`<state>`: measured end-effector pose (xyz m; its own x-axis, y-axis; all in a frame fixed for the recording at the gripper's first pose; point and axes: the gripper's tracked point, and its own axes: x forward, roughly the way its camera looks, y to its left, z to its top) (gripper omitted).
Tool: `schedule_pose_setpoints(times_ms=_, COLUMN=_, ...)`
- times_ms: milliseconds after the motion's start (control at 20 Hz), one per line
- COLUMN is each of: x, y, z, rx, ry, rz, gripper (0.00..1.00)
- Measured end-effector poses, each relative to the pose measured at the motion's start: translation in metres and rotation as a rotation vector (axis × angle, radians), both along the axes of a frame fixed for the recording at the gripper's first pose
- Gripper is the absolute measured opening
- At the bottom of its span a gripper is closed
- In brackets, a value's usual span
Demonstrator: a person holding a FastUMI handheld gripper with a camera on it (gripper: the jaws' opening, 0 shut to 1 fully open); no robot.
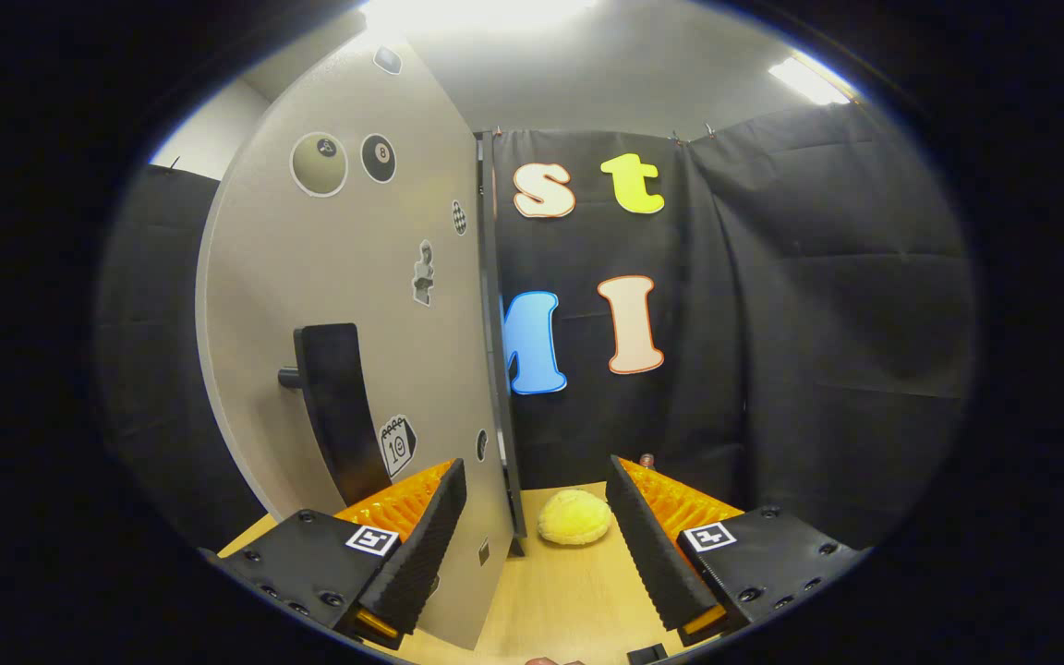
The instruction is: Open the shoe cabinet door, grab the shoes and put them into the shoe cabinet, then close the shoe cabinet door.
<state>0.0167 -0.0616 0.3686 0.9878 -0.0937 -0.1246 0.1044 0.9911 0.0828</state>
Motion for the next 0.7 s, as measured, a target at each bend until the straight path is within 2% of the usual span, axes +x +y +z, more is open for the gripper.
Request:
schedule_pose_setpoints(times_ms=200, x=0.012, y=0.046, z=0.003, rx=0.0, ry=-0.002, rz=0.037, gripper=0.96)
schedule_pose_setpoints(times_ms=550, x=0.064, y=0.148, z=0.007, rx=-0.084, ry=-0.033, rz=0.211, gripper=0.97)
schedule_pose_setpoints(times_ms=700, x=0.069, y=0.18, z=0.004, rx=-0.051, ry=-0.015, rz=0.263, gripper=0.98)
